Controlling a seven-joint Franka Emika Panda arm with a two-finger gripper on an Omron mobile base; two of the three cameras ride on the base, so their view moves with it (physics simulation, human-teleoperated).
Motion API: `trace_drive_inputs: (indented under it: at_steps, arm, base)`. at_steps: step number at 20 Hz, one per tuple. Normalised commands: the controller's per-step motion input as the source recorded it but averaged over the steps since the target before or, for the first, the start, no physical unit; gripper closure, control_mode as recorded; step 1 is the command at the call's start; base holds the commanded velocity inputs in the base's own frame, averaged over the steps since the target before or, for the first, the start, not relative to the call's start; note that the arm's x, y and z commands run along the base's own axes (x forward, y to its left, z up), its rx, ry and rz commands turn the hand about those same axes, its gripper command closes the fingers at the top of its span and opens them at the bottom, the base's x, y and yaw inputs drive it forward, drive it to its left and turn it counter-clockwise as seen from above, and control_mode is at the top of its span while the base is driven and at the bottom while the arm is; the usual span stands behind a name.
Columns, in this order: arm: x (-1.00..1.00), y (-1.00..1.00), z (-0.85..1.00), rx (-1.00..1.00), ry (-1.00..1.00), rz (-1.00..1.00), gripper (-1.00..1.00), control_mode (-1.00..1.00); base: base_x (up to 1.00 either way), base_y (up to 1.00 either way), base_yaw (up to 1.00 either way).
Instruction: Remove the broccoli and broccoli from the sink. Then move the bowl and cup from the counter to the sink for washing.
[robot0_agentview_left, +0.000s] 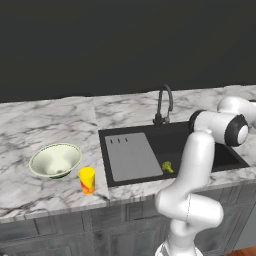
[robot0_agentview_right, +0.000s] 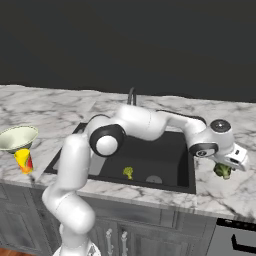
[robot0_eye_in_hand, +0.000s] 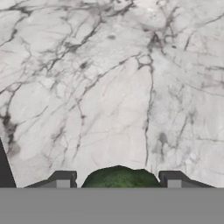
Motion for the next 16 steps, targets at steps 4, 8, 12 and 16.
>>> trace_drive_inputs:
  at_steps: [4,8,12,16]
  arm:
    - [-0.09,-0.09,-0.21,-0.01,0.0,0.0,1.0,-1.0]
    - [-0.06,-0.08,-0.22,0.0,0.03,0.0,1.0,-1.0]
    - [-0.06,-0.07,-0.22,-0.01,0.03,0.0,1.0,-1.0]
    - [-0.07,-0.07,-0.22,-0.01,0.03,0.0,1.0,-1.0]
  base:
    - [0.0,0.0,0.0]
    - [0.0,0.0,0.0]
    - [0.0,0.0,0.0]
    - [0.0,0.0,0.0]
